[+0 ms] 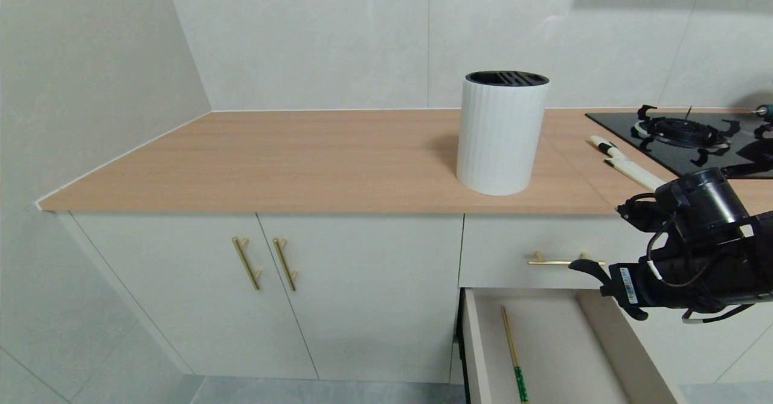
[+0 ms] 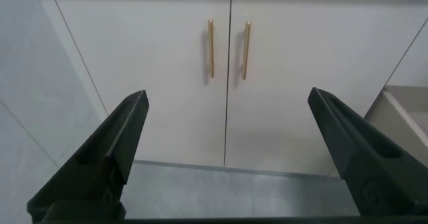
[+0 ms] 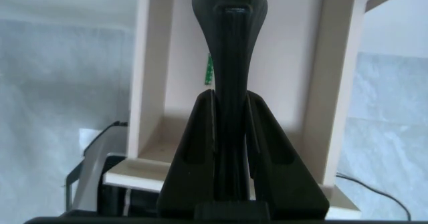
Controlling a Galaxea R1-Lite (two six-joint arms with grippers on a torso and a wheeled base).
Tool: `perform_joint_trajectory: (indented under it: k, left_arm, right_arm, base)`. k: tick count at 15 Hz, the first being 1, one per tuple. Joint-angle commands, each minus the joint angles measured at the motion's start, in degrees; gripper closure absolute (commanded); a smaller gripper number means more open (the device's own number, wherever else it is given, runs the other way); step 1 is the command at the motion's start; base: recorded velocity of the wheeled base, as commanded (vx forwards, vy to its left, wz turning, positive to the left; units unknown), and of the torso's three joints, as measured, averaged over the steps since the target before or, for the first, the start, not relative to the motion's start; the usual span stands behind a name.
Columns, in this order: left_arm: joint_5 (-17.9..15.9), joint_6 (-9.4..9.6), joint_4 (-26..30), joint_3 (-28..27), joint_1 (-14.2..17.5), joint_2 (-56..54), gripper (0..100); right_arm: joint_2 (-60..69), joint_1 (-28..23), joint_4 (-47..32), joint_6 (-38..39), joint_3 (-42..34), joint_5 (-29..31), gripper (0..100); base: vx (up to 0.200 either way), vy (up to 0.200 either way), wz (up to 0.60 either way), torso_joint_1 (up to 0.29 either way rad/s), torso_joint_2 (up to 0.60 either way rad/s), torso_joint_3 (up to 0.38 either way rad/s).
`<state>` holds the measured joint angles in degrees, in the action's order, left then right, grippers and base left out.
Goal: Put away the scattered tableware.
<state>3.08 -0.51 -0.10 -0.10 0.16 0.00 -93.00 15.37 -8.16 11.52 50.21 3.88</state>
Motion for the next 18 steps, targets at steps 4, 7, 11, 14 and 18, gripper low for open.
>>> perform_joint_trajectory:
  k: [4, 7, 11, 14, 18]
  left_arm:
    - [0.0, -0.02, 0.0, 0.0, 0.0, 0.0, 0]
    - [0.0, -0.02, 0.0, 0.0, 0.0, 0.0, 0]
    - [0.0, -0.02, 0.0, 0.0, 0.0, 0.0, 0]
    - [0.0, -0.02, 0.0, 0.0, 0.0, 0.0, 0]
    - [0.0, -0.02, 0.0, 0.0, 0.0, 0.0, 0]
  right_arm:
    - [-2.8, 0.0, 0.0, 0.0, 0.1, 0.7, 100]
    - [-4.1, 0.0, 0.2, 0.0, 0.1, 1.8, 100]
    - [-5.5, 0.0, 0.2, 0.0, 0.0, 1.8, 100]
    - [-6.2, 0.0, 0.3, 0.0, -0.1, 1.9, 100]
    - [-6.8, 0.0, 0.7, 0.0, -0.1, 1.9, 100]
  base:
    - [0.000, 0.000, 0.00, -0.145, 0.47, 0.318]
    - [0.000, 0.000, 0.00, -0.116, 0.46, 0.341]
    - [0.000, 0.000, 0.00, -0.072, 0.45, 0.371]
    - [0.000, 0.000, 0.00, -0.028, 0.29, 0.271]
    - [0.000, 0.000, 0.00, -0.002, 0.04, 0.035]
